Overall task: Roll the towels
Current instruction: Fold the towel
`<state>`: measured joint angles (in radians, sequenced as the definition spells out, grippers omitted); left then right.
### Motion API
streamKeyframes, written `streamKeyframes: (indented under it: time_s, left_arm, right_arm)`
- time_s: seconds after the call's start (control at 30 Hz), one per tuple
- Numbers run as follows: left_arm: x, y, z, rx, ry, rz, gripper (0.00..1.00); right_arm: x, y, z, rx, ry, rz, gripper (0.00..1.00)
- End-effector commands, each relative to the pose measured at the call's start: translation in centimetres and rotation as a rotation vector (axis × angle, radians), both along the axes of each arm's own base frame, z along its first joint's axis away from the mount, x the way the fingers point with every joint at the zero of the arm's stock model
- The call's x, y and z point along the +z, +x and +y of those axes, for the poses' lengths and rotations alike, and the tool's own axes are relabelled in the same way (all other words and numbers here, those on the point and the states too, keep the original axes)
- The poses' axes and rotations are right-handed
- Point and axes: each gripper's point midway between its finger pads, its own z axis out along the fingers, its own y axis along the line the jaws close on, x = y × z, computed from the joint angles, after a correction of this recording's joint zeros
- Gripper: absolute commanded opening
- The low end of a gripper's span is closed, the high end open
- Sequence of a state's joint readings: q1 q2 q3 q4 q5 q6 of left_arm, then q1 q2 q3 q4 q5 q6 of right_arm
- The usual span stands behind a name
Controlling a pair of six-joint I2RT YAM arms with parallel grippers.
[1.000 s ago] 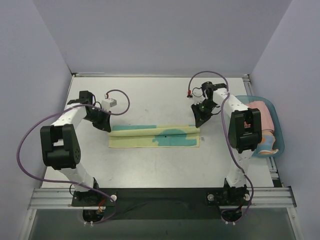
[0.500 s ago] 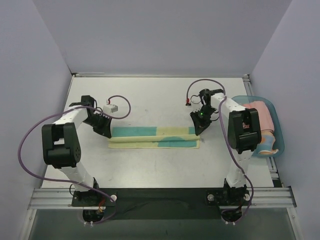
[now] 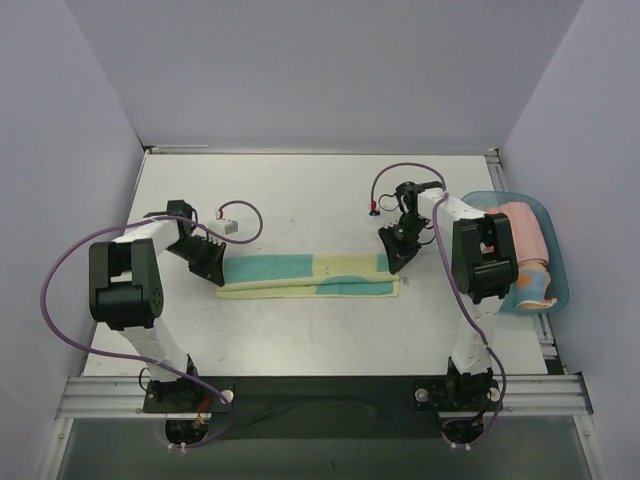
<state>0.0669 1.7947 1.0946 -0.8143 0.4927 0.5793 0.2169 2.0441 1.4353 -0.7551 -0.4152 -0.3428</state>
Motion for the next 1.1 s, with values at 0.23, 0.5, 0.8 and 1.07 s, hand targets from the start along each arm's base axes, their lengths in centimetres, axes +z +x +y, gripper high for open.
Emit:
streamKeyframes:
  time_s: [0.23, 0.5, 0.8, 1.07]
  left_arm:
    - [2.0, 1.7, 0.3, -0.009, 0.011, -0.095, 0.00]
    - [3.0, 2.2, 0.2, -0.013, 0.006, -0.105, 0.00]
    - [2.5, 1.5, 0.4, -0.022, 0.019, -0.089, 0.00]
    - [3.4, 0.4, -0.4, -0.075, -0.040, -0.111, 0.20]
  right_arm:
    - [3.1, -0.1, -0.7, 0.002, -0.020, -0.052, 0.00]
    - [5.3, -1.5, -0.5, 0.007, 0.008, -0.048, 0.00]
    - [0.7, -3.9, -0.8, 0.023, -0.017, 0.078, 0.00]
    - [2.7, -3.8, -0.5, 0.031, 0.019, 0.026, 0.23]
